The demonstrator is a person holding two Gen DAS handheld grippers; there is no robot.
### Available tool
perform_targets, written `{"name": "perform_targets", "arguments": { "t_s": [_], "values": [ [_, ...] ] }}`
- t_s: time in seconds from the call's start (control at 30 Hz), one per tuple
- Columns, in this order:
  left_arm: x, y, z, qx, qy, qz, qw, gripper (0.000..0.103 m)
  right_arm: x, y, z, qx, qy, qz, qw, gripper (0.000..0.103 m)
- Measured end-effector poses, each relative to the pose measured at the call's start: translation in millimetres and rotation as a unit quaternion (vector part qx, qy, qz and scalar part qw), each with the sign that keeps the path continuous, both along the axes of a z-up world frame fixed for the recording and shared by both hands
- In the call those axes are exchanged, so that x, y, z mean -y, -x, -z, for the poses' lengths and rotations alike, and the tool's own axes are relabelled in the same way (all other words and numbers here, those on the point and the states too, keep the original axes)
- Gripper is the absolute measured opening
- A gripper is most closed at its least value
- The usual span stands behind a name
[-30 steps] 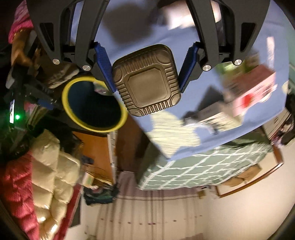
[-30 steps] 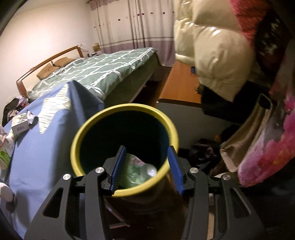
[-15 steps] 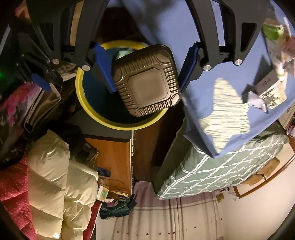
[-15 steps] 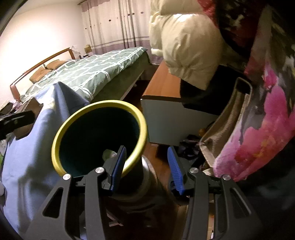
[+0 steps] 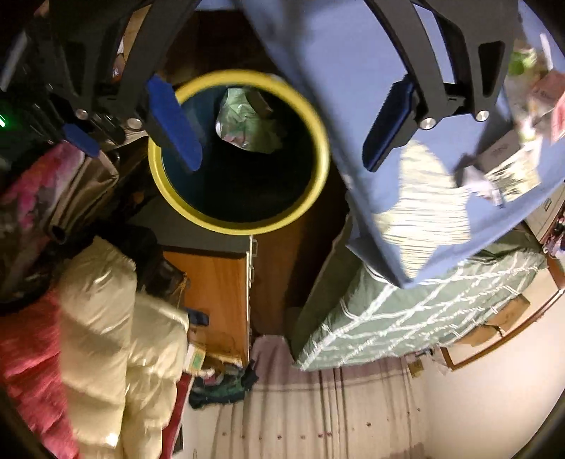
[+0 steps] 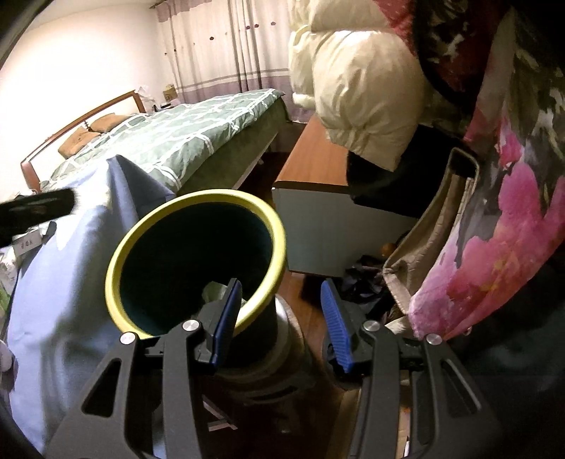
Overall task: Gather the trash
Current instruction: 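Grasp the brown square lid with the left gripper and drop it in the bin, then grasp the white toothpaste tube with the right gripper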
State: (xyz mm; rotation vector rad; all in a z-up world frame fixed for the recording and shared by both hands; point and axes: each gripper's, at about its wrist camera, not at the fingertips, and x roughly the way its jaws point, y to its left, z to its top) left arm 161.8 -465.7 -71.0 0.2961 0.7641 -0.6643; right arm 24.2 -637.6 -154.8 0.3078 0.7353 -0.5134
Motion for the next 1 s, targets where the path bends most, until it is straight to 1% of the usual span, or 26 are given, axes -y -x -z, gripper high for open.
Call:
{"name": "perform_targets", "arguments": {
  "t_s": [0.13, 0.23, 0.27, 0.3, 0.37, 0.4, 0.5, 0.53, 0.57, 0.67, 0.83, 0.93, 1.0],
  "values": [
    [-64.6, 13.9, -21.7, 0.018, 0.015, -0.025, 0.9994, 0.095, -17.3, -9.8, -2.2, -0.003, 0.0, -0.017, 1.0, 0.045],
    [-124.8, 17.8, -33.9, 0.031, 0.025, -0.065, 0.9971, 0.097, -37.1, -23.7, -7.7, -0.001, 0.002, -0.039, 0.999, 0.045],
    [-149.2, 18.2, -37.4, 0.04, 0.025, -0.085, 0.9952, 0.097, -45.6, -29.4, -10.5, 0.001, 0.004, -0.047, 0.999, 0.045],
    [-163.9, 17.5, -39.3, 0.046, 0.023, -0.099, 0.9938, 0.098, -55.7, -36.8, -13.5, 0.003, 0.005, -0.058, 0.998, 0.045],
    [-199.8, 16.7, -41.8, 0.059, 0.016, -0.133, 0.9892, 0.098, -76.4, -53.8, -20.2, 0.007, 0.002, -0.085, 0.996, 0.045],
    [-226.8, 15.8, -42.9, 0.065, 0.015, -0.159, 0.985, 0.098, -83.4, -60.3, -22.5, 0.008, 0.0, -0.096, 0.995, 0.045],
    [-278.7, 14.2, -43.6, 0.073, 0.016, -0.207, 0.9756, 0.098, -116.0, -86.2, -35.5, 0.013, 0.005, -0.135, 0.991, 0.045],
    [-297.6, 13.2, -43.1, 0.074, 0.015, -0.224, 0.9718, 0.098, -125.0, -94.2, -39.8, 0.016, 0.006, -0.147, 0.989, 0.045],
    [-311.6, 12.6, -42.4, 0.074, 0.015, -0.237, 0.9686, 0.098, -139.7, -108.5, -46.7, 0.021, 0.0, -0.171, 0.985, 0.045],
    [-360.1, 8.8, -37.8, 0.068, 0.021, -0.28, 0.9575, 0.098, -164.6, -137.4, -57.2, 0.025, -0.004, -0.209, 0.978, 0.045],
    [-406.7, 7.8, -28.5, 0.061, 0.026, -0.314, 0.947, 0.098, -214.1, -201.3, -64.7, 0.013, 0.005, -0.274, 0.962, 0.045],
    [-422.6, 7.5, -26.3, 0.061, 0.028, -0.324, 0.9437, 0.098, -233.1, -233.4, -59.9, -0.011, 0.038, -0.287, 0.957, 0.045],
    [-432.0, 6.2, -25.0, 0.062, 0.029, -0.331, 0.941, 0.098, -240.8, -249.4, -52.9, -0.028, 0.045, -0.299, 0.953, 0.045]
  ]
}}
